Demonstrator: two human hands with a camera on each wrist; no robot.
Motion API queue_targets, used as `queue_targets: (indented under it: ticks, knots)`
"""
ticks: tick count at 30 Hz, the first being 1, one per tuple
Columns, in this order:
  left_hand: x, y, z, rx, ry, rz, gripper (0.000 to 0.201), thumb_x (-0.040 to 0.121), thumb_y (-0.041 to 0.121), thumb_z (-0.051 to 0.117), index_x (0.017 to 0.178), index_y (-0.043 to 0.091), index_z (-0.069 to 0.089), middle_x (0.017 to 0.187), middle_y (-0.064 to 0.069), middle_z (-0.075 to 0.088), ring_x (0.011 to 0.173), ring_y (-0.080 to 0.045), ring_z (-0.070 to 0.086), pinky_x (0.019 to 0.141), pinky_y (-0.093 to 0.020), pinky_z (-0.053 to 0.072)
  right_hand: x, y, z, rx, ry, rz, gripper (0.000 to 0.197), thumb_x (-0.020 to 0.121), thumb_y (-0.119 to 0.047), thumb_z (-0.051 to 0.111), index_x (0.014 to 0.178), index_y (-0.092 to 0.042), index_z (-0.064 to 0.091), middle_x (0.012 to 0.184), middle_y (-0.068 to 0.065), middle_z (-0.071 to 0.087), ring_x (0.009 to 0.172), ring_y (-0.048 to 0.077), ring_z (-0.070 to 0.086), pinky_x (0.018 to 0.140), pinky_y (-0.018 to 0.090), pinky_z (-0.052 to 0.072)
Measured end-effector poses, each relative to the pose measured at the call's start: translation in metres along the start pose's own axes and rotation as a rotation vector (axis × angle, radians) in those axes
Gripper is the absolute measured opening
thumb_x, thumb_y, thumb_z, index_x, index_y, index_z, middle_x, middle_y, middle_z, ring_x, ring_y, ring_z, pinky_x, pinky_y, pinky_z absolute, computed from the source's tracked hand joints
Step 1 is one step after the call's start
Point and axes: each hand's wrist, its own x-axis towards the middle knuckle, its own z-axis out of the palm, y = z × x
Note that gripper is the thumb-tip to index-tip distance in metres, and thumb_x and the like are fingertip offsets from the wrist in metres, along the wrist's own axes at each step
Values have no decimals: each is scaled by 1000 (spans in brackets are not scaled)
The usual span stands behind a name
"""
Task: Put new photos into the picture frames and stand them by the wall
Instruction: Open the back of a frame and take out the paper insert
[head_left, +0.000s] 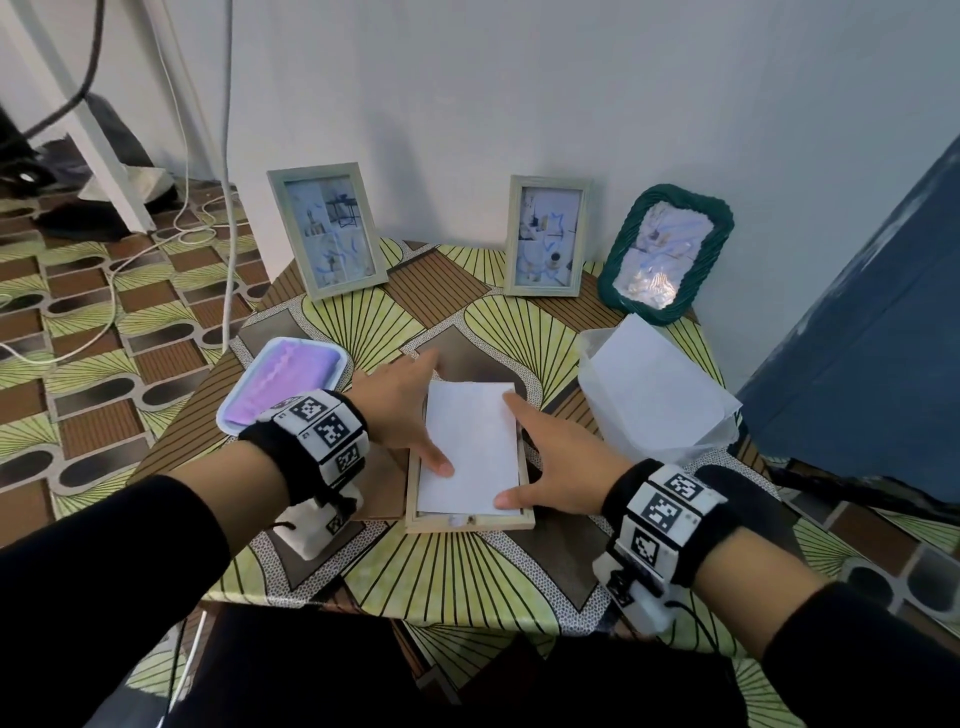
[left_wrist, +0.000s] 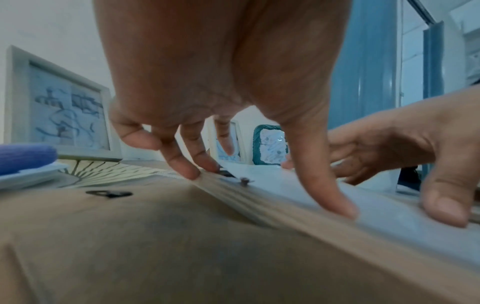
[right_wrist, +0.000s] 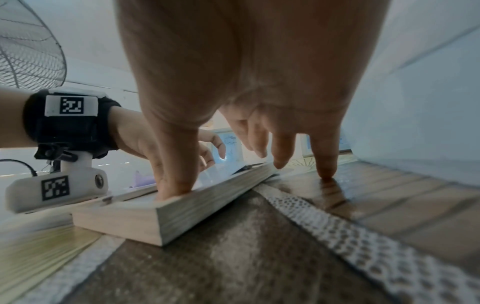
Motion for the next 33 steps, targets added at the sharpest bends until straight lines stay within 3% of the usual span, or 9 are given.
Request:
queue_targets:
  ticks: [4,13,15,18,21,24,26,29,33]
  knots:
    - [0,-3,2,-89,-19,-28,104,46,49,94,132,24,41,110,10,54,102,-14,51,93,-35,45,2,-1,-2,32,-45,31,122,68,-49,82,154,-28,-2,147,0,43,128,20,45,99,30,36]
    - [1,-6,4,30,56,3,110,41,63,89,135,27,45,116,10,41,101,-8,40,82,-33,30,3,-2,-2,0,-35,38,122,68,-52,81,154,-27,-1,144,1,45,125,20,46,94,27,35]
    - [-1,-7,4,18,59,1,111,41,64,89,135,27,44,121,9,43,105,-10,42,89,-35,34,1,-3,-3,-8,-40,35,122,70,-51,81,154,-28,-5,147,1,42,126,21,46,98,30,37]
    - [-6,-5,4,26,67,-10,110,40,66,87,133,28,42,124,9,46,114,-14,48,101,-50,38,-3,-7,-7,-29,-60,23,121,75,-49,77,154,-25,-11,156,1,30,133,22,43,108,35,36]
    - [-10,-3,4,21,86,2,107,43,64,88,131,27,39,120,9,51,106,-12,47,94,-42,39,-9,-15,-16,-23,-46,10,109,82,-47,72,154,-25,-7,153,1,36,130,22,47,107,36,40]
    - [-12,-2,6,40,118,19,101,46,64,86,124,29,33,106,13,56,100,-13,51,90,-43,35,-19,-22,-34,-54,73,-27,92,88,-47,65,154,-27,6,155,-3,35,132,20,45,107,37,38]
    - [-12,-1,7,19,131,38,96,50,57,87,122,30,30,94,16,57,93,-13,54,85,-41,32,-28,-23,-49,-140,201,-18,79,90,-51,59,152,-30,14,149,-2,44,127,21,50,100,39,43]
    - [-13,-2,0,-101,144,50,89,56,42,91,122,31,32,84,14,59,81,-7,58,83,-39,48,-42,-16,-68,-294,326,72,67,92,-54,51,148,-32,20,127,2,61,110,25,59,86,40,52]
    - [-12,-4,-11,-301,178,71,78,65,19,89,123,31,39,84,10,63,75,-6,64,73,-31,57,-59,9,-74,-379,222,247,60,92,-53,49,144,-28,29,127,0,60,114,24,57,90,42,50]
